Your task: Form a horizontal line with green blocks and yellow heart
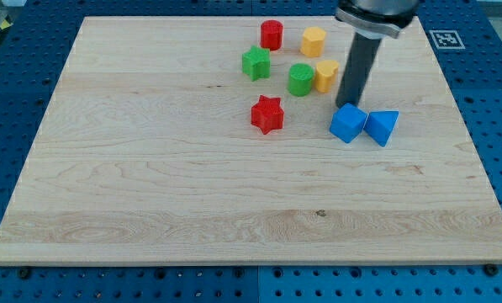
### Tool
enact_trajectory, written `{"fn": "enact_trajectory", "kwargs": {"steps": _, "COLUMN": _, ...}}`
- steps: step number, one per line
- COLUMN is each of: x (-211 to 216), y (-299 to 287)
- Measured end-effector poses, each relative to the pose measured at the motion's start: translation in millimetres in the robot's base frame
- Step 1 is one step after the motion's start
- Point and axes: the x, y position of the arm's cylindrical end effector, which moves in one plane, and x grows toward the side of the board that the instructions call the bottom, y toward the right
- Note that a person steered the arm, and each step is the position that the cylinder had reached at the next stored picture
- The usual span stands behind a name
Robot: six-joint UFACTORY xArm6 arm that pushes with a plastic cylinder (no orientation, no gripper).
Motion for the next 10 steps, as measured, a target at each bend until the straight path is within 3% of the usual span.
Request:
{"fn": "enact_trajectory", "kwargs": {"steps": 1, "x": -0.4, "y": -41.3}}
{"fn": "enact_trajectory", "kwargs": {"steps": 3, "x": -66.8, "y": -55.7}}
{"fn": "enact_trajectory", "kwargs": {"steps": 7, "x": -49.4, "y": -75.4}}
{"fn": "enact_trajectory", "kwargs": {"steps": 9, "x": -41.9, "y": -171.2}}
{"fn": "enact_trajectory", "kwargs": {"steps": 10, "x": -45.8, "y": -146.1}}
